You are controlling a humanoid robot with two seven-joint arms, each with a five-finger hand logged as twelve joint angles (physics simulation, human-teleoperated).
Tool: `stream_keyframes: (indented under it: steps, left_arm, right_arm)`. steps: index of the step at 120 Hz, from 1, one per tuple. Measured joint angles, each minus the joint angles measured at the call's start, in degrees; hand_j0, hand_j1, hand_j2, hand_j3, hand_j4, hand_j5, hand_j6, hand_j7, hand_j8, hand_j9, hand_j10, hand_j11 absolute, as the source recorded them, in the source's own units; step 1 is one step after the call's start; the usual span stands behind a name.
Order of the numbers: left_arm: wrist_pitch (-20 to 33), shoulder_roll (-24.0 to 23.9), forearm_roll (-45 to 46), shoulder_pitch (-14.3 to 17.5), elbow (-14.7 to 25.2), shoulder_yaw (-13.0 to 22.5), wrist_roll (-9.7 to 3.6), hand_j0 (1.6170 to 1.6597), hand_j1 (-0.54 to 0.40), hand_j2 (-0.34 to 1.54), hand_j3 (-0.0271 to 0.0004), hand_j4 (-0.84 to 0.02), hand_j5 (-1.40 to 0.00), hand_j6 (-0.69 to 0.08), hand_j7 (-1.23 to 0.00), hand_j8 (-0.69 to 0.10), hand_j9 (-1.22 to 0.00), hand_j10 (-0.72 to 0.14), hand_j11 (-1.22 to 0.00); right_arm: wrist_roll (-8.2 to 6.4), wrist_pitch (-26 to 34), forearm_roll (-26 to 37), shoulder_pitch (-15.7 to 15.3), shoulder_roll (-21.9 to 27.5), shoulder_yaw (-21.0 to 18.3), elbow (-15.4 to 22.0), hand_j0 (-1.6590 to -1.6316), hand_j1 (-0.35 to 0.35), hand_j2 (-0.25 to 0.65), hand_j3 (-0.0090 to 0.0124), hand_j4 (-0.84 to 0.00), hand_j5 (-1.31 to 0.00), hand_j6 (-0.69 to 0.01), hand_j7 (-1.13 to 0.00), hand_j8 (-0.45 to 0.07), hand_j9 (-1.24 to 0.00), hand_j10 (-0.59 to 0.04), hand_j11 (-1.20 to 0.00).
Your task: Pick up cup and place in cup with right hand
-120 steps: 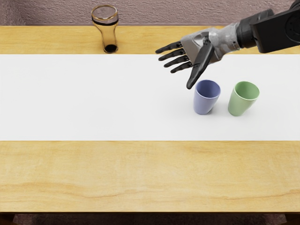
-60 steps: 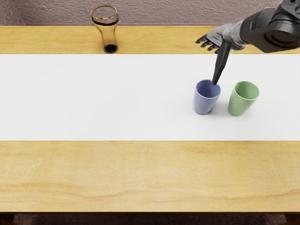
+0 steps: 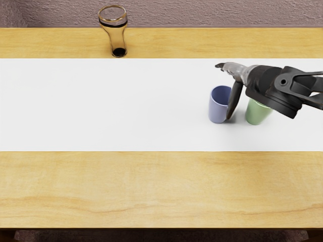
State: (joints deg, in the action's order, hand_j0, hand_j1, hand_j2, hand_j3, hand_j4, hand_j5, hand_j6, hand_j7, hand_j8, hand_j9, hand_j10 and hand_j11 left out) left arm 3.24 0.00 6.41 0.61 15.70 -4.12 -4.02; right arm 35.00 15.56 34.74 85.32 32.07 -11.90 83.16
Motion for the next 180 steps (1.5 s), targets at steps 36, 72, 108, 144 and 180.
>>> stream_keyframes:
  steps: [36,72,108,144,180]
  left_arm:
    - [0.0,0.0,0.0,0.0,0.0,0.0,-0.01,1.6581,0.344,0.00,0.0000,-0.004,0.00,-0.004,0.00,-0.004,0.00,-0.004,0.00]
    - [0.0,0.0,0.0,0.0,0.0,0.0,-0.01,1.6581,0.344,0.00,0.0000,-0.004,0.00,-0.004,0.00,-0.004,0.00,-0.004,0.00]
    - [0.0,0.0,0.0,0.0,0.0,0.0,-0.01,1.6581,0.344,0.00,0.0000,-0.004,0.00,-0.004,0.00,-0.004,0.00,-0.004,0.00]
    - [0.0,0.0,0.0,0.0,0.0,0.0,-0.02,1.6580,0.345,0.00,0.0001,-0.004,0.00,-0.004,0.00,-0.004,0.00,-0.004,0.00]
    - [0.0,0.0,0.0,0.0,0.0,0.0,-0.01,1.6581,0.344,0.00,0.0000,-0.004,0.00,-0.004,0.00,-0.004,0.00,-0.004,0.00]
  right_arm:
    - [0.00,3.1,2.2,-3.0,-1.9,-0.3,-1.5,-1.6581,-0.320,-0.004,0.0000,-0.027,-0.03,-0.029,-0.03,-0.028,-0.03,-0.027,-0.03]
    - [0.00,3.3,2.4,-3.8,-4.7,-0.4,-3.1,-1.6581,-0.318,-0.004,0.0000,-0.028,-0.03,-0.029,-0.03,-0.029,-0.03,-0.028,-0.03]
    - [0.00,3.3,2.6,-3.8,-5.7,-2.1,-4.9,-1.6581,-0.125,-0.036,0.0001,-0.193,-0.24,-0.192,-0.24,-0.192,-0.25,-0.191,-0.24]
    - [0.00,3.1,2.3,-3.8,-5.3,-1.6,-5.4,-1.6523,0.059,-0.064,0.0029,-0.423,-0.67,-0.353,-0.62,-0.271,-0.67,-0.315,-0.66]
    - [-0.02,0.1,1.5,-1.7,-1.7,3.1,-6.8,-1.6520,0.087,0.027,-0.0003,-0.497,-0.77,-0.402,-0.71,-0.235,-0.76,-0.294,-0.74]
